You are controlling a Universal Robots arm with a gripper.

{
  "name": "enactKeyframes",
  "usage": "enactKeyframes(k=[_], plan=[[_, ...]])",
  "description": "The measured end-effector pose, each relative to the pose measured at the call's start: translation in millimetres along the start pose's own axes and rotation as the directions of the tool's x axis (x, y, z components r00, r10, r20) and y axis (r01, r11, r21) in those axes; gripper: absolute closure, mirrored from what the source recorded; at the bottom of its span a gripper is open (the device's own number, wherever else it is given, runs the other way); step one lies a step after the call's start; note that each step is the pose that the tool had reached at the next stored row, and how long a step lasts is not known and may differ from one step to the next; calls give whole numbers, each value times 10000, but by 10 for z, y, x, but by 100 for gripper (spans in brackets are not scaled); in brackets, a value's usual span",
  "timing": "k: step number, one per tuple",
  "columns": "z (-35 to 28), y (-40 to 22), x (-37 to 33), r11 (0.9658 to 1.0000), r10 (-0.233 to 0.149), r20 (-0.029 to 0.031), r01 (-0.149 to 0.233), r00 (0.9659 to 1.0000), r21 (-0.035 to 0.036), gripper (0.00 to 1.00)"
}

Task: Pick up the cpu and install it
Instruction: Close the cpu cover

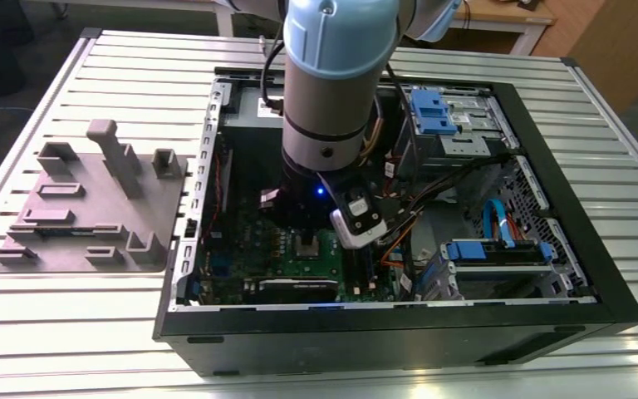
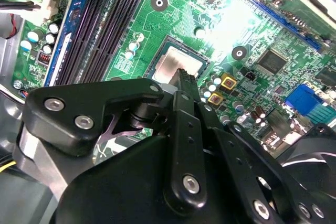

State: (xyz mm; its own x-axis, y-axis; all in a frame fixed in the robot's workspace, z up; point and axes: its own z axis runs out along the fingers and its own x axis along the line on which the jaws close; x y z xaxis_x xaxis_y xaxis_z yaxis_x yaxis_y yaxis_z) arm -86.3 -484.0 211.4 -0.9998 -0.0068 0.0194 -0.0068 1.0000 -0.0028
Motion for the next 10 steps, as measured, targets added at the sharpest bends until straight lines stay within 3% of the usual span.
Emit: enactKeyframes(k=[10], plan=[[-7, 0, 0, 10000, -1, 0, 1, 10000, 0, 90]])
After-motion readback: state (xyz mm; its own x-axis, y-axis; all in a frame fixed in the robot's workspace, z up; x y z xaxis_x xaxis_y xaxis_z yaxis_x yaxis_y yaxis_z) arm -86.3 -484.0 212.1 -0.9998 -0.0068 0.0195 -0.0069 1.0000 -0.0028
